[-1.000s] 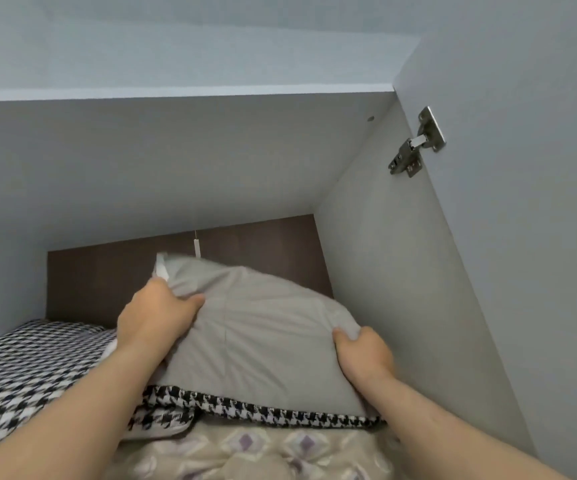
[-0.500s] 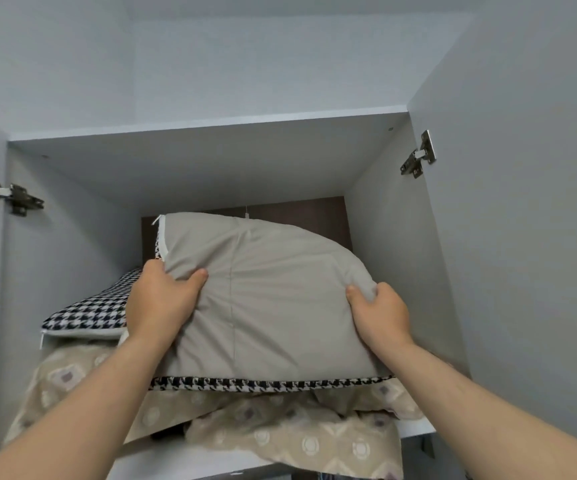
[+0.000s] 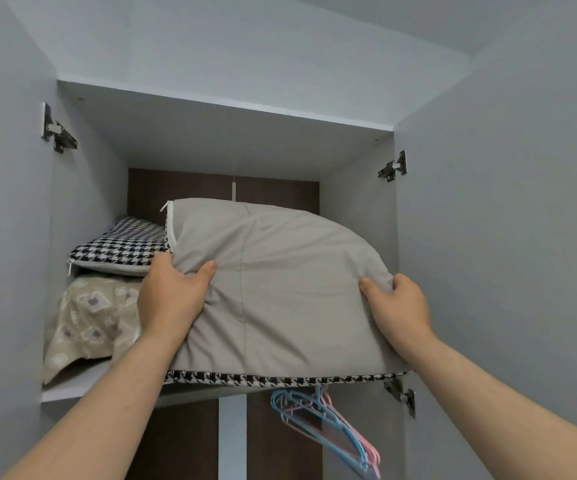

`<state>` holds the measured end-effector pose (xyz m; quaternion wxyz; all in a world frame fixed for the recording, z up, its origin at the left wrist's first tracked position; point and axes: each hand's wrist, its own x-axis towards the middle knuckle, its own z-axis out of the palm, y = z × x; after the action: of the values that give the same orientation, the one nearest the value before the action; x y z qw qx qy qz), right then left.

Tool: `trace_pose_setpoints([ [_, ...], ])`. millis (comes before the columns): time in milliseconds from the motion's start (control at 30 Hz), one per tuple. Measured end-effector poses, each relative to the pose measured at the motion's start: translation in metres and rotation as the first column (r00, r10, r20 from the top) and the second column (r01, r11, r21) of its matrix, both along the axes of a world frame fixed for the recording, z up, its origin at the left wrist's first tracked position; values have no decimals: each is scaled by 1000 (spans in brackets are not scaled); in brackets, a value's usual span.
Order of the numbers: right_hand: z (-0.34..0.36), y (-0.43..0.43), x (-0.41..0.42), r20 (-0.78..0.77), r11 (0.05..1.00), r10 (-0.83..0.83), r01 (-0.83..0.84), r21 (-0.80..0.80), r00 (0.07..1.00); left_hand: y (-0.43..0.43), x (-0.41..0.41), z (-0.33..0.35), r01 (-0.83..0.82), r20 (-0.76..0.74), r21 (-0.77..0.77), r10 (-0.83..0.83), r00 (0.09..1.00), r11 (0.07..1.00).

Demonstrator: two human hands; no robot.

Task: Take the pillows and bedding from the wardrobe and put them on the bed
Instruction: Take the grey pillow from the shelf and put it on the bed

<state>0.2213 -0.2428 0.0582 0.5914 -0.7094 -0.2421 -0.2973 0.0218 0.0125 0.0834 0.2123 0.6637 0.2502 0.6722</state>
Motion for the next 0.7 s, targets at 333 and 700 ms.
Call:
trace_pose_setpoints([
  [333,-41,-139,-113,-50,972,-212,205,-116,976,-94,-36,-76,340,83,-100,-333,939,935],
  [700,-99,-324,-242,-121,882,-449,417,-220,885,-262,-72,-133,628,92,-121,-621,778,769],
])
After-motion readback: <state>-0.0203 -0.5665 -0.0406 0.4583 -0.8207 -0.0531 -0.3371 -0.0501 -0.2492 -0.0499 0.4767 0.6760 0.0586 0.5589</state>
